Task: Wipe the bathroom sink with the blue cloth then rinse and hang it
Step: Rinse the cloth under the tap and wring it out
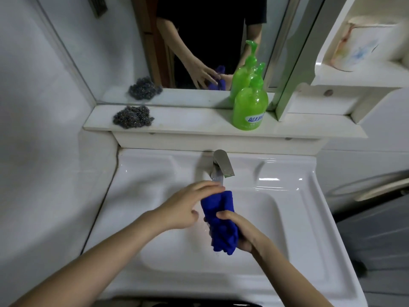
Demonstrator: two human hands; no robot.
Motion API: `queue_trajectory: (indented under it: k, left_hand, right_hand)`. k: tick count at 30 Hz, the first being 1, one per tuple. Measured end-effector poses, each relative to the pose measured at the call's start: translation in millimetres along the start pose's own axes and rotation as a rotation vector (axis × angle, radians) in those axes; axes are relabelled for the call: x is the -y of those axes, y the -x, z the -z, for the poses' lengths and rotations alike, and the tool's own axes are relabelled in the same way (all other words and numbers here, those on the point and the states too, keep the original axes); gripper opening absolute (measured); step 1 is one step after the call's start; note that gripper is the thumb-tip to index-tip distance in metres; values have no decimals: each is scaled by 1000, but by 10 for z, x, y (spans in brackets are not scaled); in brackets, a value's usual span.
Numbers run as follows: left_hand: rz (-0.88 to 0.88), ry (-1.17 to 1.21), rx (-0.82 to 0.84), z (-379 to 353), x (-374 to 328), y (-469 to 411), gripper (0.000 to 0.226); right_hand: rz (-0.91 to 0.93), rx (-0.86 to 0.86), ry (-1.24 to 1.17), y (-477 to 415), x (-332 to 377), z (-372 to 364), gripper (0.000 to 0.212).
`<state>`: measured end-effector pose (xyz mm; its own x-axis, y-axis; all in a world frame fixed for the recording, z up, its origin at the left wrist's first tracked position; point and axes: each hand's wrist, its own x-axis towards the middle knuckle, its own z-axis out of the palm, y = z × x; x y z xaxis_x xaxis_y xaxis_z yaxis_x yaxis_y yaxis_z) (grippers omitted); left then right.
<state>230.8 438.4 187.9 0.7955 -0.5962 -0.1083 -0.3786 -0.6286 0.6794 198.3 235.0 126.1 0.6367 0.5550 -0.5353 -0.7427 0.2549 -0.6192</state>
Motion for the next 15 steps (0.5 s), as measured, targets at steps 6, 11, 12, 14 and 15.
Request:
queue_trajectory:
  k: [6,11,12,14,15]
  left_hand:
    - [-300,-368,96,-224,202,-55,82]
    - [-335,-572,-30,-259,297,-51,87]
    - [-320,-619,-58,-252,313,-47,86]
    - [-268,-738,-79,-263,316,-34,74]
    - [-272,-806,-93,-272,315,-41,63]
  right_hand:
    - [-245,218,192,-93,294,-104,51]
    - [-369,214,148,-110,190,-65,47]
    - [-360,188,143,-104,171,-62,42]
    - [-323,127,275,-106,159,-67,37]
    - [-316,108,372,-110,175,-95,35]
